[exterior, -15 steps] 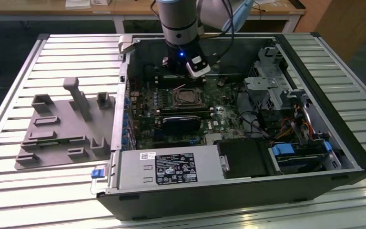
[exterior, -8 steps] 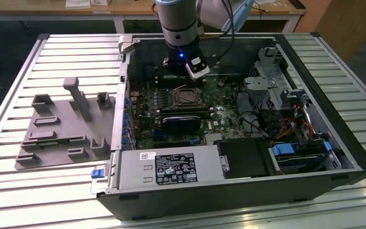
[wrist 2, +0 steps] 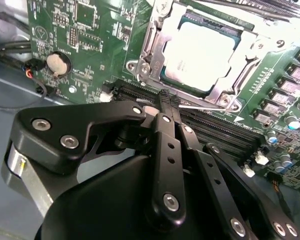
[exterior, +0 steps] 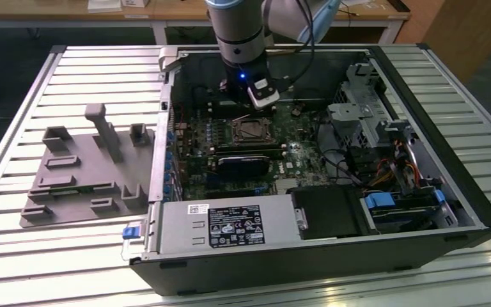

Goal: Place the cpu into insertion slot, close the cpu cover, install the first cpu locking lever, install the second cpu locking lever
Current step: 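Install the first cpu locking lever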

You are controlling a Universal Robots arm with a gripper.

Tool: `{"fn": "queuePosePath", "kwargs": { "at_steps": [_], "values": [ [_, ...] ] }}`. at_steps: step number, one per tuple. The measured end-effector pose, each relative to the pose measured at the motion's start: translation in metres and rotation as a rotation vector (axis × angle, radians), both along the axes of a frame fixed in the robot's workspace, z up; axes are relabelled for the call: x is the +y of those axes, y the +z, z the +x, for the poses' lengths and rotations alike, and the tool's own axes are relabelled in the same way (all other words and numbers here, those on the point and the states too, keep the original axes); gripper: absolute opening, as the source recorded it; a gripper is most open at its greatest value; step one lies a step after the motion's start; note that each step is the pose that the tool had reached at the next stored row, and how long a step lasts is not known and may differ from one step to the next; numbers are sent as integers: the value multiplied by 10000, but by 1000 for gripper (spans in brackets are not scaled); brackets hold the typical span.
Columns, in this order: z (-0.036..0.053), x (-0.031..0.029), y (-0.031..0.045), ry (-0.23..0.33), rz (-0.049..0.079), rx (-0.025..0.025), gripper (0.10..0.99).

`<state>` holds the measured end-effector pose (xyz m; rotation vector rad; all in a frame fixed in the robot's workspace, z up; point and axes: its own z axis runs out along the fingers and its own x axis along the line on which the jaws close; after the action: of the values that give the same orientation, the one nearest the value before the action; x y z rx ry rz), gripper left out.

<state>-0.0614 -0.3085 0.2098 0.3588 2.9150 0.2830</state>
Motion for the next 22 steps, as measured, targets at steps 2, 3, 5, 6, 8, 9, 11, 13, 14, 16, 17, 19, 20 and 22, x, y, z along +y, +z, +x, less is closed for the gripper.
{"fn": "queuePosePath", "kwargs": {
  "at_steps": [2,3,5,6,8,9,11,13,14,16,17,19,20,22],
  "values": [
    [0,3,-5,-70,-51,-2,102],
    [-1,4,-7,-103,-69,-3,102],
    [-3,10,-11,-158,-89,-4,102],
    [-4,13,-12,-179,-93,-5,102],
    [-7,21,-14,-218,-96,-6,102],
    [-8,25,-15,-233,-97,-6,102],
    [-11,34,-17,-266,-97,-7,102],
    [-13,45,-20,-300,-96,-8,102],
    [-14,51,-21,-318,-97,-7,102],
    [-17,61,-23,-356,-97,-7,102],
    [-18,66,-26,-377,-97,-7,102],
    [-19,76,-31,-418,-97,-7,102],
    [-19,82,-33,-440,-97,-7,102],
    [-20,95,-37,-487,-96,-8,102]
  ]
}}
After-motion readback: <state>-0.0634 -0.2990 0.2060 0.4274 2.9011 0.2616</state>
